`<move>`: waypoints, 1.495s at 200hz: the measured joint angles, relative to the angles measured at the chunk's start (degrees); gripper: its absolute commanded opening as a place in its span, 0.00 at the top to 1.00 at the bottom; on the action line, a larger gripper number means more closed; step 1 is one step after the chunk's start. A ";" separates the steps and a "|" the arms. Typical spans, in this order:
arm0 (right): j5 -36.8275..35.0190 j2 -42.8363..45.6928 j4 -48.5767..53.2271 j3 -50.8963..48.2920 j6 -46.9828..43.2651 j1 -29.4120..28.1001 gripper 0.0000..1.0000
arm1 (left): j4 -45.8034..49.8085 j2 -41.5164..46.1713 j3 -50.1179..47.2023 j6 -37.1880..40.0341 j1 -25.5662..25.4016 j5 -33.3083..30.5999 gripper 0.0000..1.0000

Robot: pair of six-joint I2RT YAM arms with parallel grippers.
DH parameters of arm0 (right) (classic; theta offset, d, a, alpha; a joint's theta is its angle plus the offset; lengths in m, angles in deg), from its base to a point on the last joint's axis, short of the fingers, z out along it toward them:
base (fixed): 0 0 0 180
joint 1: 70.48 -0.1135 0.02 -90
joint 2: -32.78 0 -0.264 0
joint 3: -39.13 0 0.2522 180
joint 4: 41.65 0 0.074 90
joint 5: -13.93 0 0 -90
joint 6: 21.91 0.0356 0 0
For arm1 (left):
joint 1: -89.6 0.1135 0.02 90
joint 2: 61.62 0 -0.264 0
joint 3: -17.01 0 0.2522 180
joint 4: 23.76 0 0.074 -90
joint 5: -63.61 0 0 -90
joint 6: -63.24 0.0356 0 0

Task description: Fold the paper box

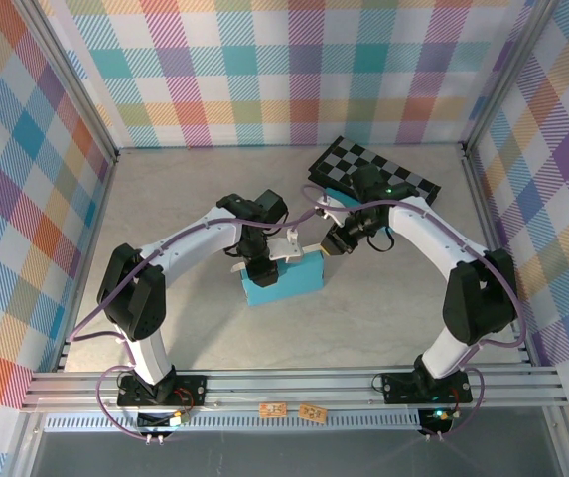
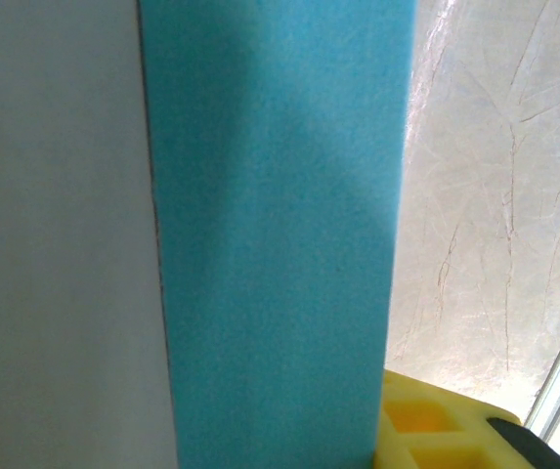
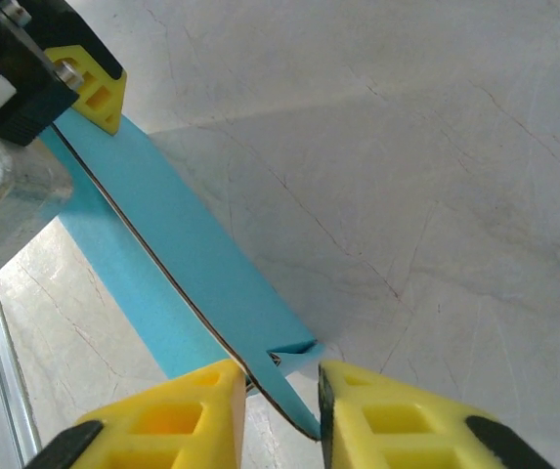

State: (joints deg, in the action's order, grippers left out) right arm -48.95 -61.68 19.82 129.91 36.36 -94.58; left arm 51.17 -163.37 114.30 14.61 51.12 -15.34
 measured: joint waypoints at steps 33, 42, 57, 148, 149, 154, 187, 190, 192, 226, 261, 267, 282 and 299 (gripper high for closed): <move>-0.02 0.00 0.61 0.24 1.25 0.00 0.84 | 0.02 -0.17 0.24 -0.04 0.02 -0.04 0.67; -0.04 0.00 0.81 0.39 1.79 0.00 0.84 | -0.02 -0.31 0.44 -0.17 0.02 -0.09 0.67; -0.02 0.00 1.09 0.59 2.80 0.00 0.86 | -0.04 -0.61 0.79 -0.22 0.02 -0.13 0.67; -2.47 -0.87 2.99 3.10 7.72 -1.22 0.91 | 0.00 -0.85 1.14 -1.07 0.07 -0.20 0.67; -2.49 -0.87 2.99 3.10 7.72 -1.25 0.91 | 0.00 -0.85 1.14 -1.07 0.07 -0.20 0.67; -2.67 -0.87 2.99 3.15 7.82 -1.29 0.92 | 0.00 -0.85 1.14 -1.09 0.11 -0.20 0.67; -3.63 -0.87 3.02 3.39 8.87 -1.60 0.91 | 0.00 -0.85 1.14 -1.11 0.11 -0.17 0.67; -3.69 -0.87 2.99 3.39 9.03 -1.62 0.90 | 0.00 -0.85 1.14 -1.11 0.11 -0.17 0.67; -3.74 -0.87 2.99 3.39 9.03 -1.66 0.90 | 0.00 -0.85 1.14 -1.11 0.11 -0.17 0.67; -4.31 -0.85 2.97 3.39 10.14 -1.90 0.90 | 0.00 -0.85 1.14 -1.29 0.11 -0.17 0.67; -4.83 -0.61 2.93 3.34 10.40 -2.14 0.95 | 0.02 -0.85 1.14 -1.29 0.11 -0.17 0.67; -4.96 -0.59 2.93 3.34 10.54 -2.16 0.96 | 0.00 -0.85 1.14 -1.31 0.11 -0.17 0.67; -5.01 -0.59 2.86 3.34 10.82 -2.21 0.99 | 0.00 -0.85 1.16 -1.31 0.11 -0.17 0.67; -5.29 -0.57 2.73 3.34 11.28 -2.36 1.00 | 0.02 -0.85 1.18 -1.55 0.11 -0.20 0.67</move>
State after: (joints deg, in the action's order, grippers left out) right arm -54.24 -62.24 22.55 133.25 47.64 -96.94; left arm 51.19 -164.23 115.48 13.06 51.23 -15.54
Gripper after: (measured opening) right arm 0.056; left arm 0.335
